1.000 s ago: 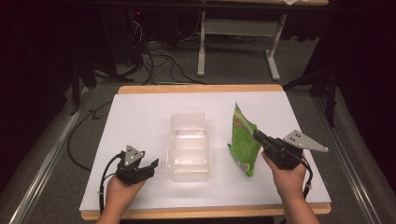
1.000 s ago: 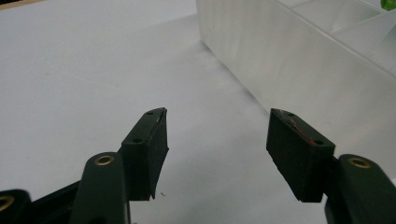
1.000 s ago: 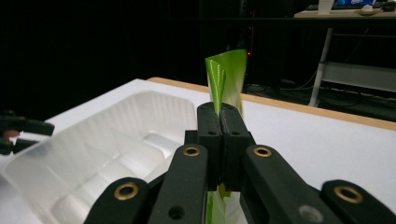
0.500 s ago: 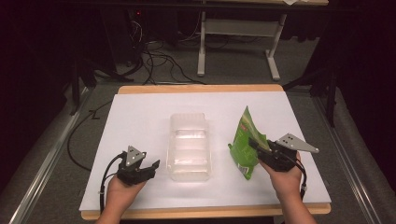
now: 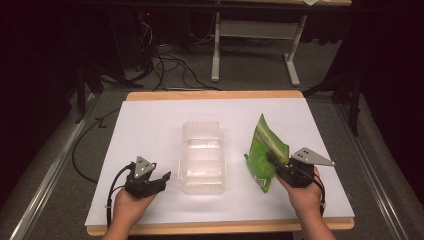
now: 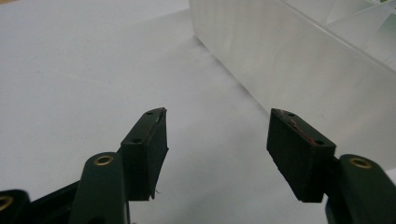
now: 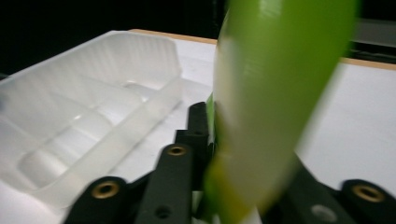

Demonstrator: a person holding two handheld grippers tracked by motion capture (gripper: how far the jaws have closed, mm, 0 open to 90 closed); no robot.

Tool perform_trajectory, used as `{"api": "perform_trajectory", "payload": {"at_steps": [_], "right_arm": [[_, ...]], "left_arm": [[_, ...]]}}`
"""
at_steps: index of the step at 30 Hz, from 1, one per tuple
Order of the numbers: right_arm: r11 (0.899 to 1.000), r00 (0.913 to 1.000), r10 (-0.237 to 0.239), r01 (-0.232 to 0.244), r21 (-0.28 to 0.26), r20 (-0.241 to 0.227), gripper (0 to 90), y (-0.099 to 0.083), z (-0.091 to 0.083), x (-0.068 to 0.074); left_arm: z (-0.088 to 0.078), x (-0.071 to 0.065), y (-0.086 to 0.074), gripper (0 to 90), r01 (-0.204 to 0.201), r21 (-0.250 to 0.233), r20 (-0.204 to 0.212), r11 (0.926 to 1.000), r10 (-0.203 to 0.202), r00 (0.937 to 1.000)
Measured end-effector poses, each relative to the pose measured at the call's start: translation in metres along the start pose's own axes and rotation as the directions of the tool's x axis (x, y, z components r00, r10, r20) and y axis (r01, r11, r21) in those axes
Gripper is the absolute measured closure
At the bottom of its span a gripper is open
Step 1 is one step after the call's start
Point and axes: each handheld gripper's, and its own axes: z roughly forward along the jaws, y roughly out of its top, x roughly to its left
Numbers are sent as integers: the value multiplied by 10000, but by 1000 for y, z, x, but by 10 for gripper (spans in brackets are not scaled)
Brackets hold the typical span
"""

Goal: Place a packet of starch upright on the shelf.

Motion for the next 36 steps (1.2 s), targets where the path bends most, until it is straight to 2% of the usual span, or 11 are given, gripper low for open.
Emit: {"api": "perform_trajectory", "payload": {"at_steps": [3, 10, 20, 36], "right_arm": [[9999, 9999, 157, -157, 8, 52, 882, 0, 0, -4], [9999, 10000, 75, -75, -104, -33, 888, 2, 0, -9], [9988, 9991, -328, 317, -374, -286, 891, 7, 0, -8], [9944, 9977, -299, 235, -1034, -611, 892, 20, -9, -7]], "left_arm": [[0, -1, 0, 387, 6, -49, 10, 10000, -6, 10000], [0, 0, 0, 387, 4, -16, -6, 10000, -4, 10000], [-1, 1, 0, 387, 49, -115, -31, 9999, -49, 10000], [-1, 1, 1, 387, 50, -181, 5, 9998, -50, 10000]]}}
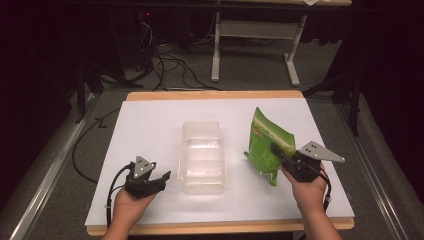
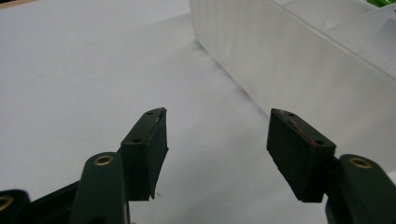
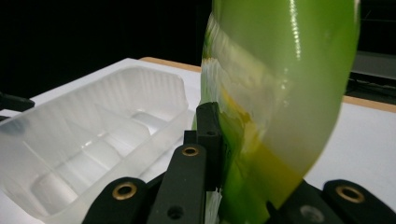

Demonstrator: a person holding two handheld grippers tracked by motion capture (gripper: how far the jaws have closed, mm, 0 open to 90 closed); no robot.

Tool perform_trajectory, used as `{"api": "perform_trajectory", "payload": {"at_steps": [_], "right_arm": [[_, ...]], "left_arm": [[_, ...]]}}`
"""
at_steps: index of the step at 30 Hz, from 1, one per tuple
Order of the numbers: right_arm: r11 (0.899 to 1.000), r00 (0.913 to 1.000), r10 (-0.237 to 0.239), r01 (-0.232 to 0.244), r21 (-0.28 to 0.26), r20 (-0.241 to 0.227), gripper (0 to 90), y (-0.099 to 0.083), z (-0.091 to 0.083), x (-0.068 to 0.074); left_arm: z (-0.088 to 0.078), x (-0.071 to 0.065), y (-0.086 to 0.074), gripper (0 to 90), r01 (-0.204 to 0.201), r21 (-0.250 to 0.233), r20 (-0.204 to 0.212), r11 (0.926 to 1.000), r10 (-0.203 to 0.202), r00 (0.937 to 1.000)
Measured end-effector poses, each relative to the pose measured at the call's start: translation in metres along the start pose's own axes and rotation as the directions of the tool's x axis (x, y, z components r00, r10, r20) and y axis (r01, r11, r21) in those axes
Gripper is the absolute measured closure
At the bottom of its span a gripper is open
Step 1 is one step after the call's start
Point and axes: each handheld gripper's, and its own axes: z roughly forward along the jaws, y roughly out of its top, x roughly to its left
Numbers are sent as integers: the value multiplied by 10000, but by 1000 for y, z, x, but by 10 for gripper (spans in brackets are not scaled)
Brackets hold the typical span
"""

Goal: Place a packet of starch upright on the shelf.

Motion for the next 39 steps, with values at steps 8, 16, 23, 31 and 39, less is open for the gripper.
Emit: {"api": "perform_trajectory", "payload": {"at_steps": [8, 16, 23, 31, 39], "right_arm": [[9991, 9988, -161, 142, -404, -465, 893, 14, 2, 7], [9980, 9953, -380, 333, -544, -892, 892, 27, 12, 15], [9962, 9913, -549, 463, -731, -1195, 893, 36, 22, 22], [9946, 9861, -723, 601, -845, -1497, 893, 46, 27, 34], [9926, 9748, -910, 723, -975, -2038, 893, 56, 36, 49]], "left_arm": [[-1, 1, 0, 386, -30, -39, -14, 10000, 30, 10000], [-1, 2, 0, 386, 10, -61, -14, 10000, -10, 10000], [-1, 2, 0, 386, 19, -43, -44, 10000, -19, 10000], [-1, 2, -1, 386, -11, -40, -58, 10000, 11, 10000], [-1, 3, -1, 386, 2, -42, -58, 10000, -2, 10000]]}}
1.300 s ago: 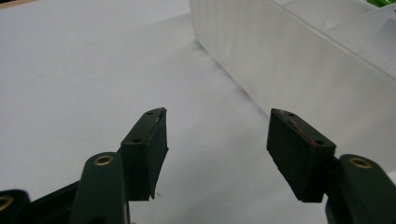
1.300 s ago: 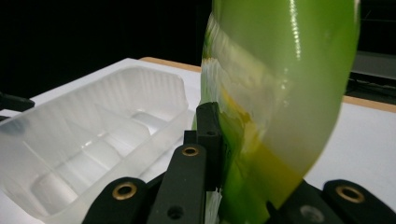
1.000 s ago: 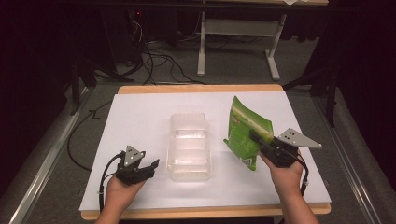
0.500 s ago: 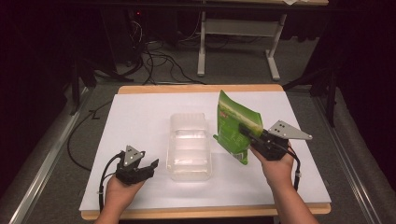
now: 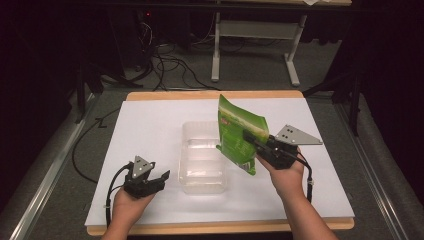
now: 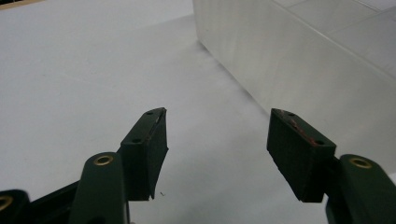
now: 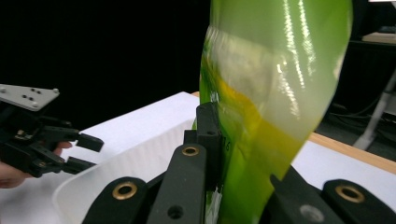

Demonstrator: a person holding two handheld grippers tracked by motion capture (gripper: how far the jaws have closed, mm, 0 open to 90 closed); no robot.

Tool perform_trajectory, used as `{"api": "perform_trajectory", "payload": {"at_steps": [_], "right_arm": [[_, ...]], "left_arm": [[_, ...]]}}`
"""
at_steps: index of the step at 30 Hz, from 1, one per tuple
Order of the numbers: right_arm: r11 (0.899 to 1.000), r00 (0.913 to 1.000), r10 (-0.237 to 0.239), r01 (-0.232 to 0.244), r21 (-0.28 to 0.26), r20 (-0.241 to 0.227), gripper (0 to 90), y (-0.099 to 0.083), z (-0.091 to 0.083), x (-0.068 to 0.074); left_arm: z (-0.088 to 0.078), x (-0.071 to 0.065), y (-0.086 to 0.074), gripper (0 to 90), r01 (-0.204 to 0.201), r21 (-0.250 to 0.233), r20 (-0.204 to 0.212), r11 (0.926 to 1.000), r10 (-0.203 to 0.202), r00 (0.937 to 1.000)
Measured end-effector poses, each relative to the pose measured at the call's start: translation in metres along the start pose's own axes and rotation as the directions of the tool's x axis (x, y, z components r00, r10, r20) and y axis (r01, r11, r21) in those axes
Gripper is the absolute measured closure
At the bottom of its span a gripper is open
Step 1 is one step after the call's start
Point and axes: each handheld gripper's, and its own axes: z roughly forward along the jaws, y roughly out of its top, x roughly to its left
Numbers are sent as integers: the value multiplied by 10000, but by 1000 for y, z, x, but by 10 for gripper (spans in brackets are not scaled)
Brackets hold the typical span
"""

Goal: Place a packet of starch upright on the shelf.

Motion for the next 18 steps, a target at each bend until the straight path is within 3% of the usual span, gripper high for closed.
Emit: {"api": "perform_trajectory", "payload": {"at_steps": [5, 14, 18], "right_arm": [[9999, 9994, -55, 52, -99, -342, 893, 5, 5, 7], [9998, 9892, -182, 163, -138, -1452, 893, 11, 22, 27], [9995, 9723, -299, 322, 61, -2319, 893, 12, 34, 34]], "left_arm": [[0, 0, 0, 386, 44, -10, 42, 10000, -44, 10000], [-2, 1, 0, 386, 52, -61, 50, 10000, -51, 10000], [-3, 2, 0, 385, 66, -121, 50, 9999, -65, 10000]]}}
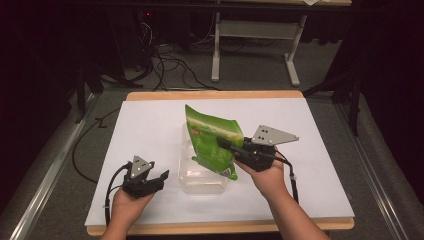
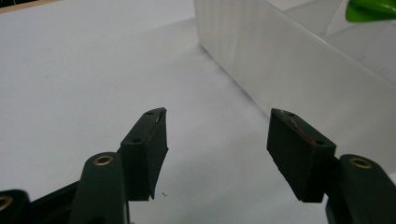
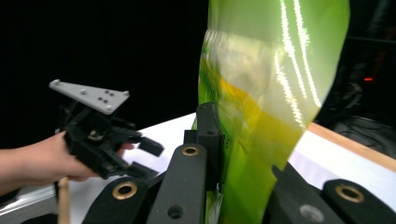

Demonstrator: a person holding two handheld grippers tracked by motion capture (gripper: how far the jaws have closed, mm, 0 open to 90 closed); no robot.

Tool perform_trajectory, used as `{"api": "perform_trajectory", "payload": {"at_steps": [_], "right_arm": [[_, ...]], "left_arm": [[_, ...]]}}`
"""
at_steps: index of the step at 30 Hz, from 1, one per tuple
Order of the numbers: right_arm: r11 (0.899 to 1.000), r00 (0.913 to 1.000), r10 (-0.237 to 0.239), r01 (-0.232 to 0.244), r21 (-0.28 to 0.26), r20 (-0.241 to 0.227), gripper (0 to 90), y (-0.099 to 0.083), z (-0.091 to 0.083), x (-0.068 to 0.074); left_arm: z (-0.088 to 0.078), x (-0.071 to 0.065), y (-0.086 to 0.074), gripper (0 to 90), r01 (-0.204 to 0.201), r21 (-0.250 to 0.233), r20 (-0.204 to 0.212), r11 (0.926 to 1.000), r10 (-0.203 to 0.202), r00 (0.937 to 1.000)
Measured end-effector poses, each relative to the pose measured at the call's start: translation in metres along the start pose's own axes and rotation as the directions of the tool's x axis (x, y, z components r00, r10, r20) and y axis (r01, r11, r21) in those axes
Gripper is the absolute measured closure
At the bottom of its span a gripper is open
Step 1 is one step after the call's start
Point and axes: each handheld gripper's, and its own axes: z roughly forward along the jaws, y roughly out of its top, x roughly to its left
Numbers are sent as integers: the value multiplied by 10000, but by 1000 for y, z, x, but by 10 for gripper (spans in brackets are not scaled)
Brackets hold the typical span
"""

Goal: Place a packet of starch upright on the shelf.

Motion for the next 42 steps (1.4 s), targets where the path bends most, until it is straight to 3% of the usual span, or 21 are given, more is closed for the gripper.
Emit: {"api": "perform_trajectory", "payload": {"at_steps": [4, 11, 15, 22, 32, 42], "right_arm": [[9998, 9978, 10, 3, 197, -663, 893, 0, 9, -3], [9977, 9909, 42, 51, 682, -1346, 893, -2, 28, -11], [9955, 9832, 348, -182, 932, -1792, 893, -5, 41, -19], [9933, 9744, 636, -411, 1076, -2154, 893, -11, 51, -24], [9931, 9756, 882, -704, 938, -2013, 893, -22, 48, -28], [9960, 9816, 623, -494, 748, -1804, 894, -17, 53, -30]], "left_arm": [[0, 0, 0, 385, 39, -39, -28, 10000, -39, 10000], [0, 0, 0, 386, 30, -10, -59, 10000, -30, 10000], [0, 1, 0, 385, -2, 55, -95, 10000, 3, 10000], [0, 1, -1, 385, 50, 63, -139, 10000, -49, 9999], [1, 0, -1, 385, 55, 83, -146, 9999, -54, 9999], [0, 1, -1, 385, 73, 86, -171, 9999, -72, 9998]]}}
